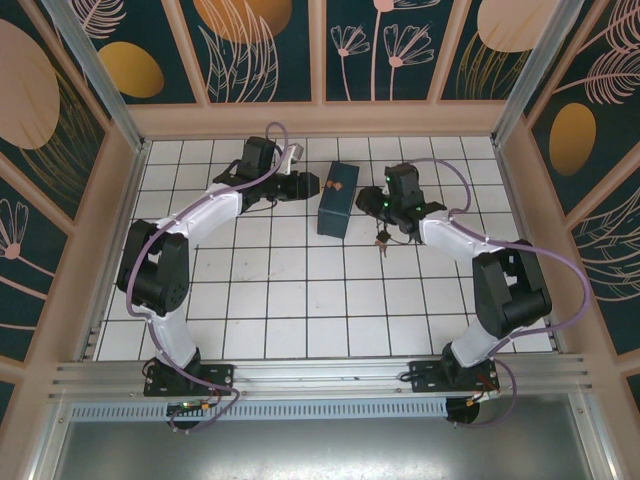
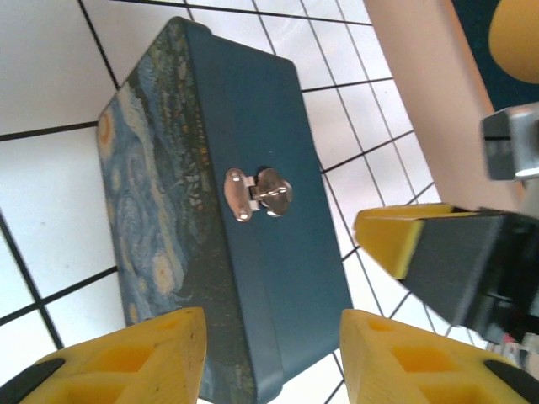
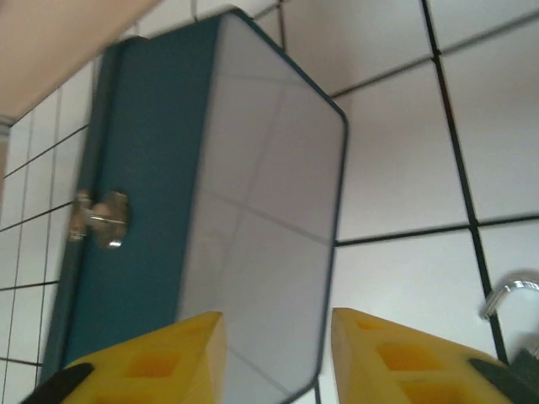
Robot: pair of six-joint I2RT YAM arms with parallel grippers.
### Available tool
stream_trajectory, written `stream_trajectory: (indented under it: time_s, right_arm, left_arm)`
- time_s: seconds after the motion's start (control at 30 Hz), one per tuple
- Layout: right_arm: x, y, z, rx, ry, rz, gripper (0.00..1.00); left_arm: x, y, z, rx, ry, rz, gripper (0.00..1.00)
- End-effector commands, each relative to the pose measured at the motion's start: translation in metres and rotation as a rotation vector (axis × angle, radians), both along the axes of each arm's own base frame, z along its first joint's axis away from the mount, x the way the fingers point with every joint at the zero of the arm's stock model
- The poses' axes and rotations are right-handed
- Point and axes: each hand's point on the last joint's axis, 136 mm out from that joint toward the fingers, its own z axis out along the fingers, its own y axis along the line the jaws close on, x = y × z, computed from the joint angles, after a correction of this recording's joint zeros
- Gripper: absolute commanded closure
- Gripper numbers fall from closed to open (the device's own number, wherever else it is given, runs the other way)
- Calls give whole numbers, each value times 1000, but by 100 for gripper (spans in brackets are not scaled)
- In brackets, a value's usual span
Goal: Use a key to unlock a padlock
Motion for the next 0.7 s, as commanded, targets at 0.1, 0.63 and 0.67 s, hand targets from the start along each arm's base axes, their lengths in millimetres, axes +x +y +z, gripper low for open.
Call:
stream_trajectory:
  time_s: [0.1,0.63,0.67]
  right_arm:
    - [44,3,42,-55,-146,-9,55]
    - [146,8,52,-107,-263,156,51]
    - [143,9,49,-83,-242,148,52]
  left_arm:
    - [-20,16,-19,149,-8,61,52]
    - [-104,-20,-48,86,109,-45,53]
    - [-99,-20,-41,84,92,-30,53]
